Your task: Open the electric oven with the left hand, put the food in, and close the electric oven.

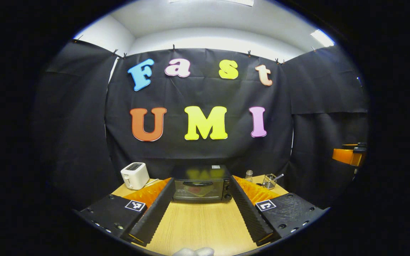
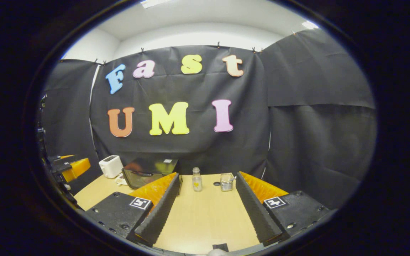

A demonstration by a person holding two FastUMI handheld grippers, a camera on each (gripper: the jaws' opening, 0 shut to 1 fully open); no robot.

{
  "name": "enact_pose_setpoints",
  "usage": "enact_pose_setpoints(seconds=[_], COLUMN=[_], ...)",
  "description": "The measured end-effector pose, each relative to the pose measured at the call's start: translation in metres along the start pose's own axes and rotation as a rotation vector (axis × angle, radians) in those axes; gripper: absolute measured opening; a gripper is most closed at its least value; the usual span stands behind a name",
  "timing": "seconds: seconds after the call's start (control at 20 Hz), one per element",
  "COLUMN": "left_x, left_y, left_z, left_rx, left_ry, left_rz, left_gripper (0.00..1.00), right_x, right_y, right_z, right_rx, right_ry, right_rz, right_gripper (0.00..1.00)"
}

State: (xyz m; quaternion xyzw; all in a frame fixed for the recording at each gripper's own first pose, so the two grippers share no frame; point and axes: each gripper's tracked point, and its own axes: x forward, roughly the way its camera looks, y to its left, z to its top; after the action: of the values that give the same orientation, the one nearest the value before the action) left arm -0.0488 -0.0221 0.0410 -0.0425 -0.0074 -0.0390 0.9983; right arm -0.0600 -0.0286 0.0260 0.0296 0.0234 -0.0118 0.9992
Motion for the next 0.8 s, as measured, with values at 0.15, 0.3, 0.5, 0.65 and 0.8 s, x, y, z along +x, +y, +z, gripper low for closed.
enact_pose_setpoints(seconds=[0.15, 0.3, 0.5, 0.65, 0.8], left_x=[-0.037, -0.065, -0.091, -0.102, -0.108], left_y=[-0.008, -0.016, -0.025, -0.027, -0.027], left_z=[0.008, 0.010, 0.005, 0.004, 0.008], left_rx=[-0.002, 0.005, 0.008, 0.014, 0.022], left_ry=[-0.018, -0.031, -0.019, -0.014, -0.024], left_rz=[0.042, 0.071, 0.095, 0.105, 0.099], left_gripper=[0.96, 0.96, 0.96, 0.96, 0.96], right_x=[-0.018, -0.038, -0.055, -0.063, -0.067], right_y=[-0.015, -0.024, -0.025, -0.018, -0.017], right_z=[0.003, 0.002, -0.010, -0.014, -0.014], right_rx=[-0.015, -0.033, -0.044, -0.039, -0.029], right_ry=[-0.021, -0.039, -0.040, -0.032, -0.035], right_rz=[0.023, 0.041, 0.074, 0.099, 0.100], right_gripper=[0.96, 0.96, 0.96, 0.96, 1.00])
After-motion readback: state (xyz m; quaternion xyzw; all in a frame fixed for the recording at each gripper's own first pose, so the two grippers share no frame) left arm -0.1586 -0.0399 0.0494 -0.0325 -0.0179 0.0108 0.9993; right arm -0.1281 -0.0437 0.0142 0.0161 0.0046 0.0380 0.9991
